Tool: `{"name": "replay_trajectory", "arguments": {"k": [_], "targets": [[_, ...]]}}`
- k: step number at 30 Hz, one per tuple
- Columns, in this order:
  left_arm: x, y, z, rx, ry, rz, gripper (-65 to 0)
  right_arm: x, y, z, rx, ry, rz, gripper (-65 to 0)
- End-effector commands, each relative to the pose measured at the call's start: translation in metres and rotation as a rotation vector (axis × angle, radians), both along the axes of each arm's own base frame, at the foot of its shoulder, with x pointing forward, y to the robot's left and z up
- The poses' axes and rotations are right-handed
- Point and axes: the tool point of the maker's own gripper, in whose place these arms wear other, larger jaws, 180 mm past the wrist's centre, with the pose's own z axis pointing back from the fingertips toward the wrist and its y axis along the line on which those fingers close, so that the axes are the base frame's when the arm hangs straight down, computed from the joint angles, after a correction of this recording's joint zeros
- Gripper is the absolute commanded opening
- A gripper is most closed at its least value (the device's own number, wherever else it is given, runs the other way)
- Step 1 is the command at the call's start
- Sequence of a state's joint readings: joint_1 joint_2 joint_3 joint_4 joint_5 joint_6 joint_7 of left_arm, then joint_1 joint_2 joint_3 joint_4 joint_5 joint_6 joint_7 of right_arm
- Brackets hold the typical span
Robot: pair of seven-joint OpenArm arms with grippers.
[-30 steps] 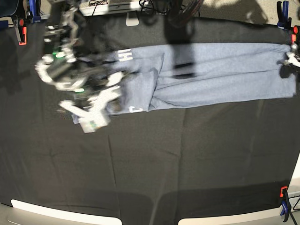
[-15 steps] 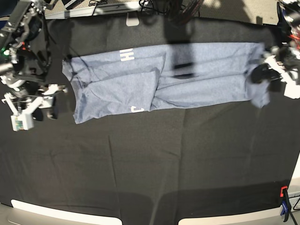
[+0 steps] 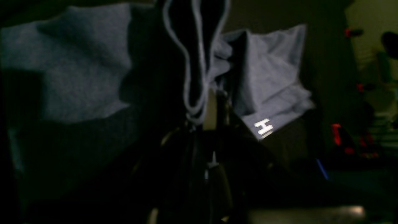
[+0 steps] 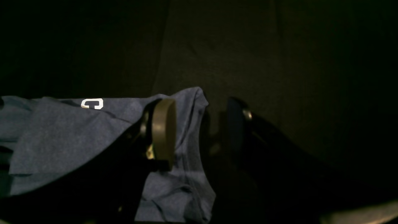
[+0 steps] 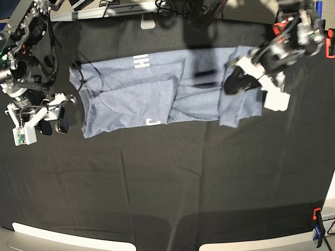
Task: Layout the t-shirt on the table in an organized manner, then fold the t-shirt properly
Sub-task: 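Lift the hem end with the left gripper and fold it toward the shoulder end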
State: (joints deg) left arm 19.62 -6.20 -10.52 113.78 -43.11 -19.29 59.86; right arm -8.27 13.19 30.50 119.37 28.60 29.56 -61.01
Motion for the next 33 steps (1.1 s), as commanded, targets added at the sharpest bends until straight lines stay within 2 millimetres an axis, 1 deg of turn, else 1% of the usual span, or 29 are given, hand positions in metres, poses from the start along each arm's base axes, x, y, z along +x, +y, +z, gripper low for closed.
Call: {"name": "replay_trajectory", "arguments": {"k": [1,6,8,13,14,16,17,18,22,26,28,31,33], "targets": [[0.006,-0.01,0.013,-0.034,-0.046,-0.005,-65.0,0.005,0.001,0.015,-0.009,-0.053,0.012,-38.9],[0.015,-0.041,0.018,-0.021,-0.084,-0.029,-65.0,0.005,0.001,0.015,-0.009,-0.053,0.013,-38.9],[0.019,-0.049,0.019,-0.019,-0.083,-0.017,-65.0,0.005,0.001,0.015,-0.008,-0.053,0.013,-38.9],[0.027,-0.063,0.032,-0.049,-0.155,0.004,-65.0,0.005,0.004,0.015,0.006,-0.053,0.022,-38.9],[0.026,-0.066,0.033,-0.056,-0.157,-0.004,-61.2,0.004,0.004,0.015,0.009,-0.05,0.024,-38.9],[0.023,-0.075,0.035,-0.072,-0.159,-0.029,-43.9,0.004,0.004,0.015,0.009,-0.049,0.024,-38.9],[0.022,-0.079,0.037,-0.077,-0.167,-0.047,-37.8,0.004,0.004,0.015,0.009,-0.049,0.025,-38.9],[0.02,-0.084,0.039,-0.081,-0.176,-0.069,-35.2,0.004,0.004,0.015,0.009,-0.048,0.024,-38.9],[0.021,-0.099,0.049,-0.097,-0.218,-0.124,-35.2,0.003,0.004,0.012,0.006,-0.032,0.024,-38.9],[0.028,-0.1,0.056,-0.091,-0.247,-0.13,-35.2,-0.002,0.002,0.006,-0.005,0.01,0.021,-38.9],[0.032,-0.097,0.055,-0.059,-0.259,-0.127,-35.2,-0.005,-0.002,0.002,-0.018,0.03,0.022,-38.9],[0.041,-0.086,0.05,0.023,-0.278,-0.107,-35.2,-0.014,-0.016,-0.013,-0.046,0.094,0.017,-38.3],[0.048,-0.074,0.05,0.056,-0.295,-0.068,-35.4,-0.015,-0.028,-0.021,-0.063,0.125,0.016,-35.9]]}}
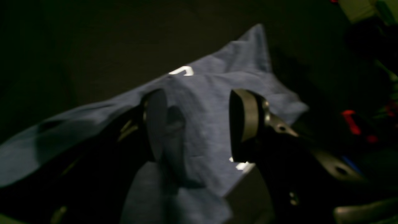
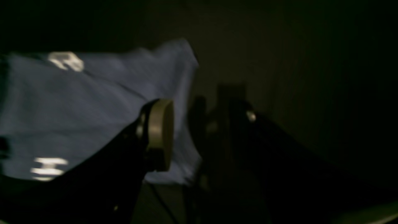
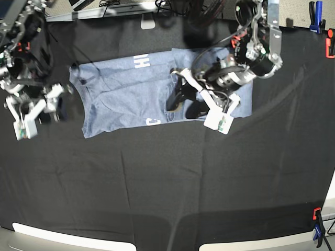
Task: Layout the t-shirt on the table in an organized manner, then fold the t-shirt properly
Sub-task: 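Lift the hem end with the left gripper and fold it toward the shoulder end, then grasp the folded bundle edges with both grippers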
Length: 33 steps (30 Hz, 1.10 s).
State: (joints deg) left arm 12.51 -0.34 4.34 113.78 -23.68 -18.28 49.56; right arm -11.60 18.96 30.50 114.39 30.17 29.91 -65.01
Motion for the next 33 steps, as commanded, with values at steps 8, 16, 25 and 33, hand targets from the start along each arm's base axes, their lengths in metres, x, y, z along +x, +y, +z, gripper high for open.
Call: {"name": "replay_trajectory", "arguments": {"k": [8,16,25,33], "targets": [[0.03,0.075,0.018,0.0,-0.106,0.242,-36.0,0.015,-0.026,-0.02,0.174,0.026,0.033,-35.7],[0.032,0.129,0.017,0.031,-0.102,0.343,-36.0,0.005,-0.013,-0.075,0.395,0.159,0.059,-35.9],[0.03,0.137,0.014,0.069,-0.097,0.332,-36.0,0.016,-0.004,-0.101,0.444,0.225,0.05,-36.0],[0.029,0.137,0.013,0.071,-0.094,0.332,-36.0,0.007,0.046,-0.121,0.439,0.326,0.2,-36.0]]}}
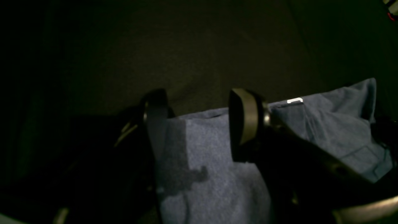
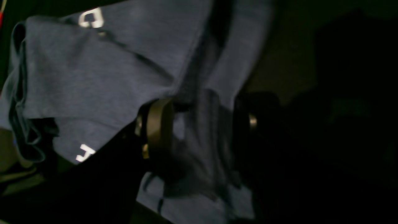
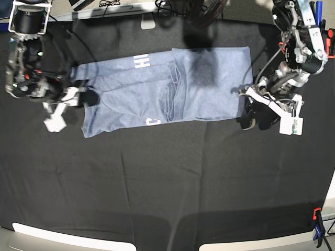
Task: Layout the t-shirt on the table in an organized manner, then fold the t-shirt properly
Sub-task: 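Grasp the folded bundle edges with both grippers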
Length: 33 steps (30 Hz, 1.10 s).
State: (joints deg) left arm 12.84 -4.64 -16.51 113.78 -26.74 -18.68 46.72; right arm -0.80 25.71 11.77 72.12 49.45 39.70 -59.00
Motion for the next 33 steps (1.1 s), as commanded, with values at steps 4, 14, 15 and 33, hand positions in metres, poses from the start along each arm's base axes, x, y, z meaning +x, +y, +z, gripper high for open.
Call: {"name": "replay_trajectory", "arguments": {"k": [4,14,15,33], "targets": [[0.005,-0.002,0.014,-0.008,-0.056,-0.009,-36.0,-0.003,0.011,-0.001,0.006,0.01,0.045,-36.0],[0.001,-0.003,0.008,0.001,-0.02,-0.021,-36.0,-0.001,0.045,-0.003,0.101,-0.004,0.038,-47.6],[0.0,-0.003,0.007,0.004,-0.01,-0.024,-36.0,0.002,0.045,-0.001,0.106,-0.014,0.033,-51.4],[-0.036,0.01,-0.035,0.125,0.135,-0.013,-36.0,0.033,0.141,0.138,0.131,-0.433,0.197,-65.0]]}}
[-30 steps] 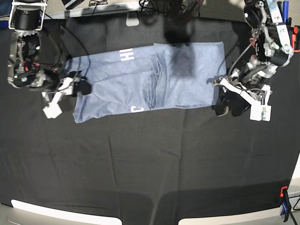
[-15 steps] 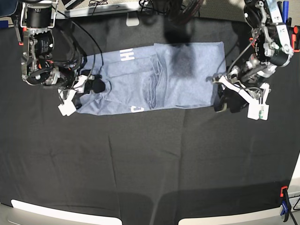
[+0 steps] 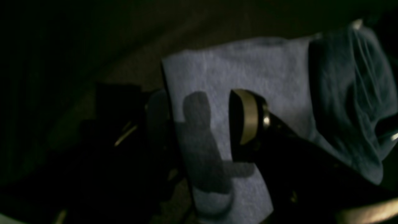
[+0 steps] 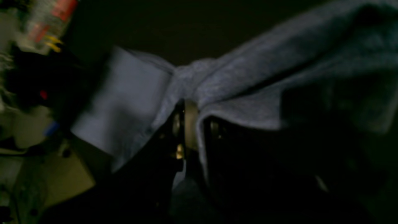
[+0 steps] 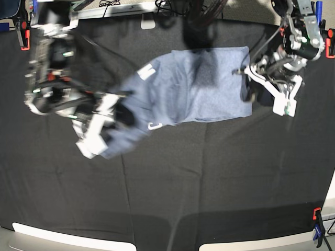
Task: Layout the t-shirt on the table in an organized manner, then fold the t-shirt properly
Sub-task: 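Grasp the folded bundle edges with both grippers, then lift and flip the folded bundle over with both grippers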
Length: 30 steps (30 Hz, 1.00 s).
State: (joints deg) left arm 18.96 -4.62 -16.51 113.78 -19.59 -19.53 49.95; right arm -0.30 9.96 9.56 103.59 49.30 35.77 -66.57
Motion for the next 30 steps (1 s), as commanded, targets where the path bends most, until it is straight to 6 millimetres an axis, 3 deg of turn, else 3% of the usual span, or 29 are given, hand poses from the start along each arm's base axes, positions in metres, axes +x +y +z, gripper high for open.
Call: {"name": "replay_trajectory", "arguments": {"k": [1,7,12,18,24,25,30], "targets": [[0.006,-0.001,0.012,-0.008,-0.049,-0.003,-36.0,0.006,0.015,0.024,0.04,-0.083,0.02,-65.0],[-0.001,0.003,0.004,0.016,0.001,-0.02,-36.0,-0.009,0.103,0.029,0.033,-0.115,0.154,-65.0],[-0.008,0.025,-0.001,0.097,0.06,-0.049,-36.0,-0.018,0.152,0.028,-0.006,-0.104,0.184,-65.0],[-0.002,0.081,0.025,0.062,-0.009,0.085,-36.0,-0.022,0.174,0.028,-0.006,-0.079,0.179,-65.0],[-0.009,0.133,0.058,0.039,-0.111,0.194,-36.0,-0.033,0.194,0.009,0.002,-0.019,0.234,-65.0],[-0.011,0.14,0.061,0.042,-0.12,0.206,-36.0,-0.036,0.198,0.004,0.001,-0.007,0.249,-63.7],[-0.02,0.166,0.072,0.06,-0.142,0.273,-36.0,-0.064,0.233,0.0,0.1,0.059,0.361,-43.1]]}}
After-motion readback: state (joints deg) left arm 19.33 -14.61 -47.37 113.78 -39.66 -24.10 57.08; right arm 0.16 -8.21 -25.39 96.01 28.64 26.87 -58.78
